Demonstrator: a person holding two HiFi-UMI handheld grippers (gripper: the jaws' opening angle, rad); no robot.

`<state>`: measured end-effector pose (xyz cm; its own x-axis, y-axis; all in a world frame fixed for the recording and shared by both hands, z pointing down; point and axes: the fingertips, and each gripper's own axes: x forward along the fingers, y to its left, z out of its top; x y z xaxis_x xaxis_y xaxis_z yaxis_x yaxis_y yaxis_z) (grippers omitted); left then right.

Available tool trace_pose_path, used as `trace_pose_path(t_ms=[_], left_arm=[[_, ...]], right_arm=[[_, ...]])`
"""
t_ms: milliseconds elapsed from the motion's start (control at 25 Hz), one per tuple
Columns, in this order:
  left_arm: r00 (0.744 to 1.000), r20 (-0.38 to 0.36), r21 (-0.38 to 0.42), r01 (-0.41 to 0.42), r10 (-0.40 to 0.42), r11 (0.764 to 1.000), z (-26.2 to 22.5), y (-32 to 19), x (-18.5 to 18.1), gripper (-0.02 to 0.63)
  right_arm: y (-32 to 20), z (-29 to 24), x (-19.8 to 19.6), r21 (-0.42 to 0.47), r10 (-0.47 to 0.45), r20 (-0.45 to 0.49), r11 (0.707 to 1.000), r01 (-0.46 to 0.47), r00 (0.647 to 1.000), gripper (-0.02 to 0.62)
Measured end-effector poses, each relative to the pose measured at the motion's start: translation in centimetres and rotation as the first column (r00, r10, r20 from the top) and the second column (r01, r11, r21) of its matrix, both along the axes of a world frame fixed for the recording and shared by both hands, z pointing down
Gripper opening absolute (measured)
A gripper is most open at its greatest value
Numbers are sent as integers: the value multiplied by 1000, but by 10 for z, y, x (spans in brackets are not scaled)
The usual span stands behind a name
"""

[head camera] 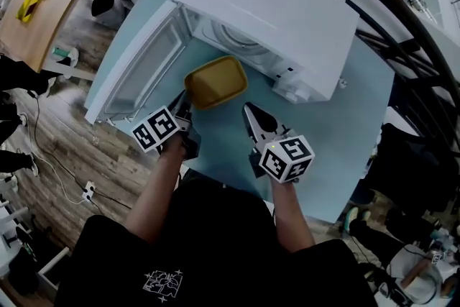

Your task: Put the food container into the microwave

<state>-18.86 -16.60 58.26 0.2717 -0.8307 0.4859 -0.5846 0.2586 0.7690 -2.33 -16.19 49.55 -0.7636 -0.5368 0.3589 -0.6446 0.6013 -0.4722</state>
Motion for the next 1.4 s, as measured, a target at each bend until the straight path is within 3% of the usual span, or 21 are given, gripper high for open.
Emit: trace_pose_path(t_ms=[1400], left_arm=[[996, -1, 41, -85, 85, 996, -1, -110, 29, 26]], right_arm=[[-48, 7, 19, -16, 117, -25, 993, -118, 993, 6]])
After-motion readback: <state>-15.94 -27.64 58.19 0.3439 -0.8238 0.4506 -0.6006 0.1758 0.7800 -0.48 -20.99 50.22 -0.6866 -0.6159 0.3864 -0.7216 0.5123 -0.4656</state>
